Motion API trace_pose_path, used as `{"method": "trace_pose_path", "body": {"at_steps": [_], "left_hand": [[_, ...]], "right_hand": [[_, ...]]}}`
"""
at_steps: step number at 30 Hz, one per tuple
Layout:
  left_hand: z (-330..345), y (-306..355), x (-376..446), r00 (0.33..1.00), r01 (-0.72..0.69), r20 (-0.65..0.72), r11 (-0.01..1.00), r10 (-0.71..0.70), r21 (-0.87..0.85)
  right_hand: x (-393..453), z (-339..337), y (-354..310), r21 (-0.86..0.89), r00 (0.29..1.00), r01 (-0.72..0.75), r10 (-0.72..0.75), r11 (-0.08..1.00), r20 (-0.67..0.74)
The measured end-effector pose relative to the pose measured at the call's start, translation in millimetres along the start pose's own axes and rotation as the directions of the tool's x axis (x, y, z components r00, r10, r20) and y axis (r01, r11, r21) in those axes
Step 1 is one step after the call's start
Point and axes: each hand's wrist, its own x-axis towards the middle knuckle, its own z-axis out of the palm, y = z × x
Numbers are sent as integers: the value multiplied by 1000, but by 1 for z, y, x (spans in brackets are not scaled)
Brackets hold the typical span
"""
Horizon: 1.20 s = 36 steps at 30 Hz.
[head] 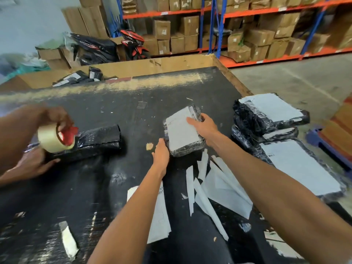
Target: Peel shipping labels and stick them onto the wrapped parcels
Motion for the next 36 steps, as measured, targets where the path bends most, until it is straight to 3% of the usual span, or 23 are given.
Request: {"method": "trace_pose_path", "body": {"at_steps": [2, 4, 5, 8, 11, 15, 24, 28, 32, 36], "left_hand": [[9, -3, -6, 1000, 13, 7, 993, -14, 121], [22, 32, -62, 996, 70, 36, 967, -81, 244], [33, 41, -82, 997, 28, 54, 942, -49, 335], [47, 33, -104, 994, -99, 96, 754, 47, 649], [52, 25, -112, 992, -124, 96, 631, 78, 766], [59, 27, -126, 993, -115, 83, 598, 80, 793], [65, 22, -152, 996, -79, 36, 569, 88, 818], [63, 22, -157, 996, -79, 41, 559, 81, 825], [66, 20, -157, 994, -90, 40, 578, 99, 811], [57, 23, -147, 998, -56, 11, 680, 69, 731]], "right_hand": [[-11, -23, -10, 56, 1000, 16, -16, 998, -13], [-29, -46, -23, 109, 1000, 2, -1, 994, -14], [-38, -65, -25, 131, 1000, -13, 13, 991, 5], [-50, -107, -17, 206, 993, -68, 46, 976, 106], [-72, -155, -6, 195, 994, -33, 12, 980, 110], [-115, -215, 9, 131, 996, 35, -46, 991, 79], [-132, -281, 46, 142, 993, -110, 113, 984, -13], [-122, -283, 49, -55, 989, -133, 128, 990, -77], [-112, -288, 51, -225, 989, -142, 146, 964, -3], [-118, -289, 49, -313, 992, -128, 128, 941, -21]]}}
